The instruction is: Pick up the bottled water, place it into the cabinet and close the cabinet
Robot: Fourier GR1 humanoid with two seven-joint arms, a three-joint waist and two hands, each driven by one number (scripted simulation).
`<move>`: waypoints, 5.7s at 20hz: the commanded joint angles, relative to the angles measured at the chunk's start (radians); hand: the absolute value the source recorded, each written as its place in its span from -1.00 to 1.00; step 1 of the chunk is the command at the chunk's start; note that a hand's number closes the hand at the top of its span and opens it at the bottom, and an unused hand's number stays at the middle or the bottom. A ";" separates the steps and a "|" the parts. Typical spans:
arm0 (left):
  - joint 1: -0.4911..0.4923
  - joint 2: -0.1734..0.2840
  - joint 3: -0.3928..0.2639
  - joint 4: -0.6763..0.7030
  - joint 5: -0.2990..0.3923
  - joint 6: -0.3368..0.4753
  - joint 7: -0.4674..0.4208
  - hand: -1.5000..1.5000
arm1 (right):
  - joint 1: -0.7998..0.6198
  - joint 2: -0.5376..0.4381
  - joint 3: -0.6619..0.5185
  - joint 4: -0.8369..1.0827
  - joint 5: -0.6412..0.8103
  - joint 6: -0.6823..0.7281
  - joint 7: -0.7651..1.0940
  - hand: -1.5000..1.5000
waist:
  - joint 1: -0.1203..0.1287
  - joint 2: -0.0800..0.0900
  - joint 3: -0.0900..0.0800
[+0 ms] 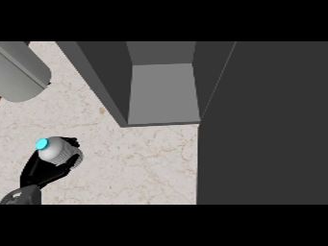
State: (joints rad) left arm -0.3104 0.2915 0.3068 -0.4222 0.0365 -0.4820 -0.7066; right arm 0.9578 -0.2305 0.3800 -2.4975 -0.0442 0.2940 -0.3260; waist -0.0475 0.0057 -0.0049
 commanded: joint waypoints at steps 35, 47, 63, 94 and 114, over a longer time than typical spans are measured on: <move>-0.073 -0.291 -0.575 -0.406 0.235 0.679 0.088 1.00 | 0.120 -0.079 -0.012 -0.124 -0.035 -0.045 -0.050 -1.00 | 0.021 -0.012 0.005; -0.359 -0.291 -0.712 -0.384 0.375 0.952 0.330 1.00 | 0.174 -0.097 -0.081 -0.158 -0.082 -0.029 -0.084 -1.00 | 0.009 -0.004 0.004; -0.695 -0.288 -0.646 0.064 0.392 1.202 0.306 1.00 | 0.149 -0.111 -0.173 -0.091 -0.138 0.042 -0.154 -1.00 | -0.017 0.015 0.005; -0.738 -0.291 -0.572 -0.061 0.610 0.949 0.047 1.00 | 0.098 -0.108 -0.153 -0.086 -0.097 0.094 -0.127 -1.00 | -0.004 -0.002 0.004; -0.014 -0.186 -0.984 -0.865 0.692 0.839 0.146 -1.00 | 0.165 -0.076 -0.041 -0.167 0.026 -0.006 -0.101 -1.00 | 0.083 -0.020 0.004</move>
State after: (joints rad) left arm -0.4582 0.0462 -0.6361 -1.1272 0.7456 0.3195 -0.5672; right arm 1.1037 -0.2893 0.3643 -2.4981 -0.0516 0.3136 -0.4906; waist 0.0199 -0.0157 -0.0018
